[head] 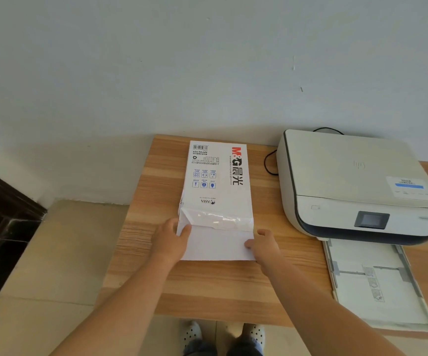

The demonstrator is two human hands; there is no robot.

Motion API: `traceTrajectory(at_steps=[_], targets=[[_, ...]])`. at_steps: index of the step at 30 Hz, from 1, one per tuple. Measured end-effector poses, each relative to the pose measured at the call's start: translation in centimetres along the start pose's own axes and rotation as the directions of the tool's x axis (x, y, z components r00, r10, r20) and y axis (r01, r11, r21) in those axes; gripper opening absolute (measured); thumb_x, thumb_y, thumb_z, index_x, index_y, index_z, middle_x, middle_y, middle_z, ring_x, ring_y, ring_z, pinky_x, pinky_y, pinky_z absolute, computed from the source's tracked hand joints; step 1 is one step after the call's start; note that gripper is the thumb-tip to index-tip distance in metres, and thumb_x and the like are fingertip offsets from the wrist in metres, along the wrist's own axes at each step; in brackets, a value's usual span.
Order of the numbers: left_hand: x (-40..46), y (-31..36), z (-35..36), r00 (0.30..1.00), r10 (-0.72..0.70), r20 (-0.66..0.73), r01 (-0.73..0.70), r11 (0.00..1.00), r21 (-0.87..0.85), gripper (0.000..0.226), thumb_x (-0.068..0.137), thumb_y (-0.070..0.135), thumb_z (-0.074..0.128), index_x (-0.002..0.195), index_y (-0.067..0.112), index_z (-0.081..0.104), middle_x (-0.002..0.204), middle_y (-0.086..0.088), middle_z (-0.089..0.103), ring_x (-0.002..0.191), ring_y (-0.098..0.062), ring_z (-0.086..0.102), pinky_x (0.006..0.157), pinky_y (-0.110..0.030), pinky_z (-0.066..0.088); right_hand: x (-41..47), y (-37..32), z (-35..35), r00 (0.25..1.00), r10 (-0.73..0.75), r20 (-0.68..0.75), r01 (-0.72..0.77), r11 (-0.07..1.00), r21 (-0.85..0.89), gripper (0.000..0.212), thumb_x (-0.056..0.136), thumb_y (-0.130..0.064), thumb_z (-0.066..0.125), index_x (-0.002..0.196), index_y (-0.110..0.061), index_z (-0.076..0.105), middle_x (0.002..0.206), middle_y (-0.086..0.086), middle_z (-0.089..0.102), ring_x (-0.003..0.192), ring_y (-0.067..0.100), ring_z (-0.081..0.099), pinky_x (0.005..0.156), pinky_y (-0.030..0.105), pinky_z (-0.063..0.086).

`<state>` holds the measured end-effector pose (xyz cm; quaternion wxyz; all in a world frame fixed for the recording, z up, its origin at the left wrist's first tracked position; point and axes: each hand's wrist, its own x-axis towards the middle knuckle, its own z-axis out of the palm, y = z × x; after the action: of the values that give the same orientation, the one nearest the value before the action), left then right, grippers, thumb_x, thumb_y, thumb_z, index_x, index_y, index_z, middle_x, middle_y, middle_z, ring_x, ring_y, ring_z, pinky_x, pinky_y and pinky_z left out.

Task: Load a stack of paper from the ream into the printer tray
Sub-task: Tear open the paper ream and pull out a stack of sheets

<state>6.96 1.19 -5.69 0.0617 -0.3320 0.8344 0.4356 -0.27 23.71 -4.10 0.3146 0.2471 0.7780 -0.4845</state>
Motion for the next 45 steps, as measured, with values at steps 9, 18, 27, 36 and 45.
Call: traceTrajectory(at_steps=[9,18,27,36,45], targets=[[0.4,-1.2,-0.3,0.971,-0.089,0.22,0.168,0.912,-0.374,0.03,0.082,0.011,0.069,0.107,0.025,0.059,0.121,-0.001,0.053,0.102,-0.017,0.056,0.078,-0.03,0.045,-1.1,1.5,-0.8,0.999,-0.01,0.035,0.008,0.998,0.059,0.039,0.08,-0.008,0.062,0.115,-0.017,0.046,0.104,0.007,0.058,0.094,0.026,0.06,0.086,0.044,0.056],[-0.1,-0.8,-0.6,0.938,-0.132,0.32,0.281,0.83,-0.481,0.029,0.082,-0.003,0.065,0.101,0.02,0.064,0.113,-0.012,0.064,0.092,-0.028,0.067,0.07,-0.035,0.054,-0.7,0.3,-2.3,0.979,-0.059,0.196,0.041,0.995,0.091,0.031,0.083,-0.008,0.068,0.112,-0.017,0.064,0.109,0.004,0.062,0.096,0.024,0.061,0.087,0.038,0.055],[-4.4,0.5,-2.2,0.936,-0.149,0.318,0.29,0.84,-0.458,0.026,0.086,-0.001,0.062,0.104,0.017,0.064,0.111,-0.009,0.064,0.092,-0.027,0.067,0.075,-0.037,0.055,-2.2,1.7,-3.9,0.925,-0.033,0.38,-0.02,0.99,0.136,0.039,0.08,0.008,0.068,0.116,-0.006,0.062,0.11,0.015,0.067,0.096,0.032,0.067,0.078,0.038,0.058],[-10.1,1.9,-3.8,0.965,-0.126,0.228,0.218,0.871,-0.44,0.021,0.084,0.011,0.068,0.103,0.019,0.068,0.107,-0.001,0.068,0.09,-0.016,0.066,0.069,-0.023,0.052,-5.9,2.0,-5.9,0.869,-0.072,0.489,0.012,0.992,0.125,0.053,0.079,0.014,0.064,0.128,-0.006,0.056,0.111,0.013,0.064,0.101,0.033,0.064,0.092,0.042,0.053],[-13.6,3.0,-4.9,0.99,-0.073,0.125,0.122,0.882,-0.455,0.018,0.084,0.021,0.07,0.102,0.017,0.07,0.104,0.003,0.069,0.093,-0.014,0.065,0.072,-0.024,0.049,-9.5,2.7,-7.2,0.871,-0.154,0.466,0.086,0.983,0.165,0.047,0.081,0.005,0.069,0.126,-0.004,0.058,0.107,0.009,0.068,0.094,0.026,0.067,0.081,0.034,0.057]])
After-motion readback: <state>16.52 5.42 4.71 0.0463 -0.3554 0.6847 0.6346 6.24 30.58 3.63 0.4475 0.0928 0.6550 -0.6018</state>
